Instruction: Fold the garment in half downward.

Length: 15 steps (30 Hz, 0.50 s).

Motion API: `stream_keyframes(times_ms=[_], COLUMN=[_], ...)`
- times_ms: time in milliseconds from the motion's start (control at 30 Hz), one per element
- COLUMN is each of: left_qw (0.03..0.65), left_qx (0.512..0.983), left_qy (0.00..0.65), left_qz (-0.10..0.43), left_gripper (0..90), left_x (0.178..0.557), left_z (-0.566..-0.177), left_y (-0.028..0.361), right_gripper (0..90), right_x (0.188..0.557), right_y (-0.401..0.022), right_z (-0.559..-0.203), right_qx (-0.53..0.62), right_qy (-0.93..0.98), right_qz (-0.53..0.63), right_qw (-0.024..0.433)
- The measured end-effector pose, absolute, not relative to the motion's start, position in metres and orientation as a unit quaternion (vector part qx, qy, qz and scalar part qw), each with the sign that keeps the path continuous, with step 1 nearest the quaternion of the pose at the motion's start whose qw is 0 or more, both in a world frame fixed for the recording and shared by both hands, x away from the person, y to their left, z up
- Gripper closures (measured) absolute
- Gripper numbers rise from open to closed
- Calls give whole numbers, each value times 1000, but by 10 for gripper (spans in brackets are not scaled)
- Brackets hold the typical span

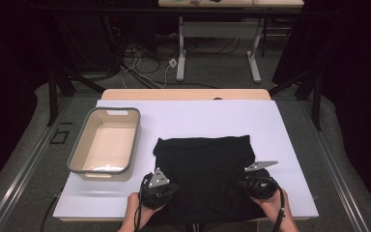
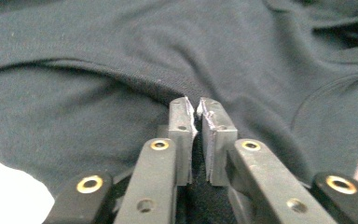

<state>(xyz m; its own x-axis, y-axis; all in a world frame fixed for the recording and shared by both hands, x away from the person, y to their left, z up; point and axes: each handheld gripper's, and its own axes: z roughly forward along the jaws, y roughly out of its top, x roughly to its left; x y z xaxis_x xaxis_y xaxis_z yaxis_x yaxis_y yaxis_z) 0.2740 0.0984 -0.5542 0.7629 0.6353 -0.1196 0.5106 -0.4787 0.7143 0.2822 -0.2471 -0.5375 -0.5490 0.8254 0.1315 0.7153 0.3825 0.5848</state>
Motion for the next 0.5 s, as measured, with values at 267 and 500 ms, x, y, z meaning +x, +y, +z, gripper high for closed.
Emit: stream_keyframes(times_ms=[267, 500], left_qw=[388, 372], left_qx=[844, 872], left_qy=[356, 314], left_qz=[102, 62], left_gripper=[428, 635], left_x=[275, 262], left_z=[-545, -555], left_y=[111, 103], right_gripper=[638, 847], right_x=[283, 278], right_y=[-247, -233], right_z=[-537, -541], right_qx=[461, 440], right_qy=[827, 849], right_qz=[316, 287], right_qw=[61, 60])
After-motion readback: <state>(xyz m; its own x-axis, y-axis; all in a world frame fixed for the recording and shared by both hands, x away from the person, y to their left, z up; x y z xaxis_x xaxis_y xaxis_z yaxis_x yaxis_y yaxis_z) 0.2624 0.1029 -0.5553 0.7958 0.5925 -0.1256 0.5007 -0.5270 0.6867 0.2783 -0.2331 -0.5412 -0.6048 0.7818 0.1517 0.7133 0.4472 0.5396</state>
